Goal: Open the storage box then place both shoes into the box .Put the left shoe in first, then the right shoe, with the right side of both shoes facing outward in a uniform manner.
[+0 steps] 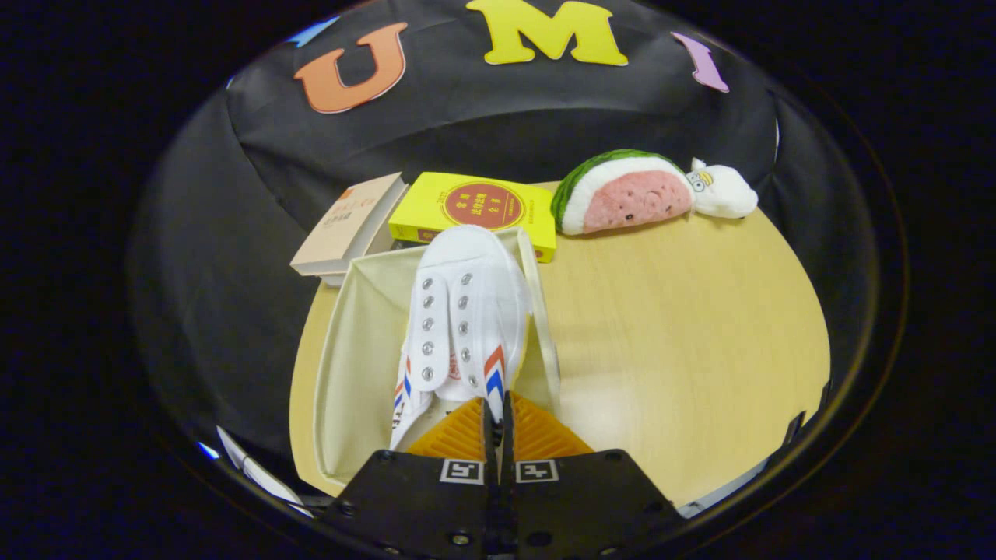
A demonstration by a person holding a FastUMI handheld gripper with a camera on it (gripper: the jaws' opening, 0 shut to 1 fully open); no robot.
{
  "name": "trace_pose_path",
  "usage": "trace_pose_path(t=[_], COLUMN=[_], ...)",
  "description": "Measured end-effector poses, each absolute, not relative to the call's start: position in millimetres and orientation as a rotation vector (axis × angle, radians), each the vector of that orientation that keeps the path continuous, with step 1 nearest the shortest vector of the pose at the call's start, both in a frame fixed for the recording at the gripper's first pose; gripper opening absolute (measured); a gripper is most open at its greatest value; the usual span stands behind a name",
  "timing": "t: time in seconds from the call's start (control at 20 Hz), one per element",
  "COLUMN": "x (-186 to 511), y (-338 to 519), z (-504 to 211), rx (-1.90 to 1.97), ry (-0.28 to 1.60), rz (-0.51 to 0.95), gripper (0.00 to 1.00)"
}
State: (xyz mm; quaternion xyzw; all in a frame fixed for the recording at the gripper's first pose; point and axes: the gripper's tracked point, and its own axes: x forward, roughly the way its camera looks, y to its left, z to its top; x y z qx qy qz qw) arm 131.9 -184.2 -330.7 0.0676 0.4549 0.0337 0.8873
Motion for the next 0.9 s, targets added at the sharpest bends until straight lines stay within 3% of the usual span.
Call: trace_pose_path(t=[0.15, 0.3, 0.35, 0.5, 0.85, 0.9], x=[128, 126, 123, 128, 123, 121], y=[-180, -174, -177, -179, -210, -215], z=[-336, -338, -335, -309, -227, -211], rx=[0.126, 0.171, 0.168, 0.146, 0.018, 0.006], ry=[0.955, 0.969, 0.963, 0.877, 0.653, 0.611], rz=[0.056, 0.089, 0.086, 0.096, 0.102, 0.097], gripper=[0.00, 0.12, 0.22, 0.25, 0.62, 0.79])
